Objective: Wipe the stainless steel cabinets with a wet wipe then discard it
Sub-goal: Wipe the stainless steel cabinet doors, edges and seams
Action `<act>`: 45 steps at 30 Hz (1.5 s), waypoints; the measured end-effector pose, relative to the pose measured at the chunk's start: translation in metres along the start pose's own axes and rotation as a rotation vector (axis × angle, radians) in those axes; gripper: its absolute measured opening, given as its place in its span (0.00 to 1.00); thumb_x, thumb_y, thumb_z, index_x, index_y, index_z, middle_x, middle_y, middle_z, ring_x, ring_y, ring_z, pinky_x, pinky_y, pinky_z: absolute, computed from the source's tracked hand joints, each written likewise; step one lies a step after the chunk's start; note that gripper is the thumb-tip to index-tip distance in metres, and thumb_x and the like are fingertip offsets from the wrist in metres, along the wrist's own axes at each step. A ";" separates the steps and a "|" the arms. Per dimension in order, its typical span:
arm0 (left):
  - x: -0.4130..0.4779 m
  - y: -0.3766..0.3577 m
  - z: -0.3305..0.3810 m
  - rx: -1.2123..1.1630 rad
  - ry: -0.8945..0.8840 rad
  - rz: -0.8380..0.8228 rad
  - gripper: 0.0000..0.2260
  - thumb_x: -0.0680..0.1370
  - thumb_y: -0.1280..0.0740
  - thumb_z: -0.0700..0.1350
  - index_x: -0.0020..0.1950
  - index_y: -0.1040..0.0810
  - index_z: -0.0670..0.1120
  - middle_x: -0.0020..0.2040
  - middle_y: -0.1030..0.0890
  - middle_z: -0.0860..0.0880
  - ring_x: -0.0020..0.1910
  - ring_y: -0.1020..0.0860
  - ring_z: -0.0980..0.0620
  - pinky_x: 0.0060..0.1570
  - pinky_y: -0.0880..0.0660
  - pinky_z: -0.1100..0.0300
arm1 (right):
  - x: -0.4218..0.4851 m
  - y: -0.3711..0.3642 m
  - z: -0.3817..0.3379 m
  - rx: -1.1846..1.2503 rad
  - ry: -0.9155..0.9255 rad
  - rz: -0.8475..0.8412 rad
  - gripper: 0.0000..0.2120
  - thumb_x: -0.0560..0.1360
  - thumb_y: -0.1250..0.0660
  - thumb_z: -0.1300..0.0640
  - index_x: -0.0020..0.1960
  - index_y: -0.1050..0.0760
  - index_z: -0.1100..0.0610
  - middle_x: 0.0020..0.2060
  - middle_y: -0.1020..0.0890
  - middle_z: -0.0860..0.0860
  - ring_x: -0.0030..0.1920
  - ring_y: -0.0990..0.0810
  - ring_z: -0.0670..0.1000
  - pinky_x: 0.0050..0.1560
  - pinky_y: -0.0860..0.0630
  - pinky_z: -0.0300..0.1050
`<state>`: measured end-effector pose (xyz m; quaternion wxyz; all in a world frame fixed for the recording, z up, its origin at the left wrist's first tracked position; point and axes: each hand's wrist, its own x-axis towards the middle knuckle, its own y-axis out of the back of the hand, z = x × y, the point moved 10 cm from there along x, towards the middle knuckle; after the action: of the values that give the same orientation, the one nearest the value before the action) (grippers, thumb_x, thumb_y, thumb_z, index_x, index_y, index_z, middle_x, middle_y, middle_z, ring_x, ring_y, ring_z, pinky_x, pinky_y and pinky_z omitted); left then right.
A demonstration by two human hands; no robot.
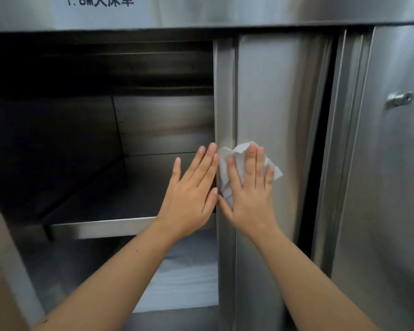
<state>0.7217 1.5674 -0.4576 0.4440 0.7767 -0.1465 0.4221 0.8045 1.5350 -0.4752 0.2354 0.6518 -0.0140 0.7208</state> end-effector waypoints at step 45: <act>-0.101 -0.085 0.011 -0.058 0.230 0.003 0.27 0.78 0.47 0.52 0.72 0.37 0.38 0.72 0.36 0.39 0.73 0.42 0.43 0.69 0.46 0.46 | -0.154 -0.042 -0.032 0.055 -0.121 -0.179 0.31 0.75 0.44 0.46 0.72 0.43 0.62 0.70 0.47 0.68 0.74 0.63 0.61 0.70 0.53 0.61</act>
<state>0.7178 1.5909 -0.5878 0.4795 0.7097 -0.1081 0.5047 0.7959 1.5329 -0.6379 0.2796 0.6989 0.0500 0.6565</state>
